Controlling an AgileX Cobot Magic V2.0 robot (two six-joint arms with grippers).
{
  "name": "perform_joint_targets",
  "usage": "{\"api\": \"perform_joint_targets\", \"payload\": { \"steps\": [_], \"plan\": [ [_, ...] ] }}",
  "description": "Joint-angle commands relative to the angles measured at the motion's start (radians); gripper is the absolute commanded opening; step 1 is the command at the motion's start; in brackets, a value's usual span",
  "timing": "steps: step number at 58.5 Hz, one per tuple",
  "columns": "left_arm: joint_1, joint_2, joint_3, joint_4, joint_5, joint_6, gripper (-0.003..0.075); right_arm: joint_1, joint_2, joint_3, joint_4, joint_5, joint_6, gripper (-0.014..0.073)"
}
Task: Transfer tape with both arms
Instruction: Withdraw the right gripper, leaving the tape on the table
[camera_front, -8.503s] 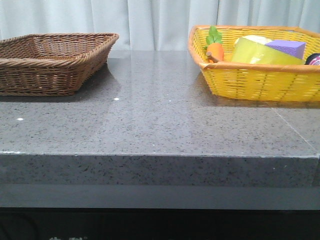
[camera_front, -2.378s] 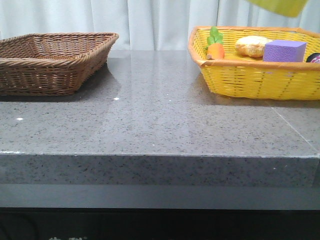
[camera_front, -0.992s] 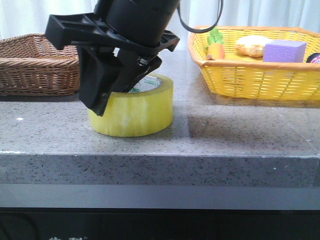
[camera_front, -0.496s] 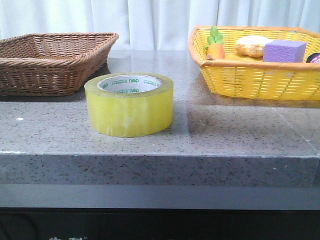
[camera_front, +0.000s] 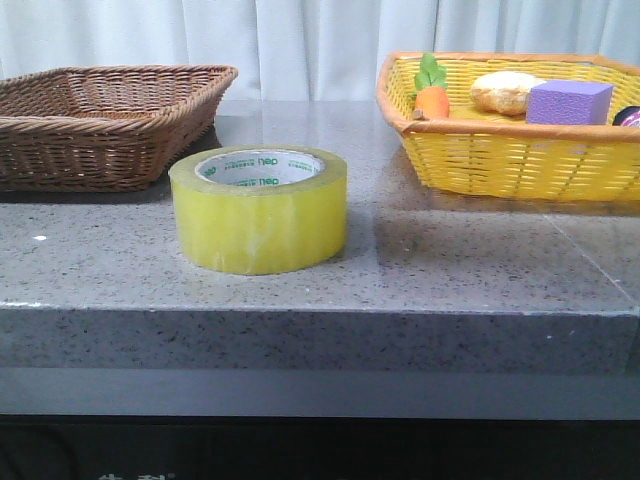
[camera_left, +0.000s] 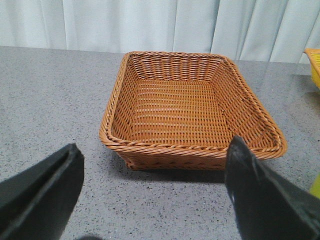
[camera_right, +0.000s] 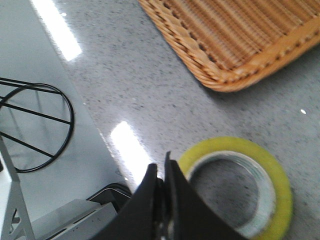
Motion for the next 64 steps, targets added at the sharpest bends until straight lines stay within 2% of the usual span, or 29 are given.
{"api": "perform_joint_targets", "payload": {
  "steps": [1,9,24,32,39,64],
  "plan": [
    [0.001,0.01,-0.035,-0.002,-0.077,-0.011,0.0564,-0.058,-0.083,-0.017,0.016,-0.019,0.009,-0.009],
    [0.001,0.01,-0.035,-0.002,-0.077,-0.011,0.0564,-0.158,-0.176,0.059,0.016,-0.044,0.011,-0.0089],
    [0.001,0.01,-0.035,-0.002,-0.077,-0.011,0.0564,-0.393,-0.39,0.329,0.016,-0.16,0.011,-0.0089],
    [0.001,0.01,-0.035,-0.002,-0.077,-0.011,0.0564,-0.479,-0.501,0.466,0.016,-0.213,0.011,-0.0089],
    [0.001,0.01,-0.035,-0.002,-0.077,-0.011,0.0564,-0.515,-0.628,0.606,0.016,-0.296,0.011,-0.0089],
    [0.001,0.01,-0.035,-0.002,-0.077,-0.011,0.0564,-0.515,-1.083,1.049,0.061,-0.583,0.011,-0.0089]
  ]
}}
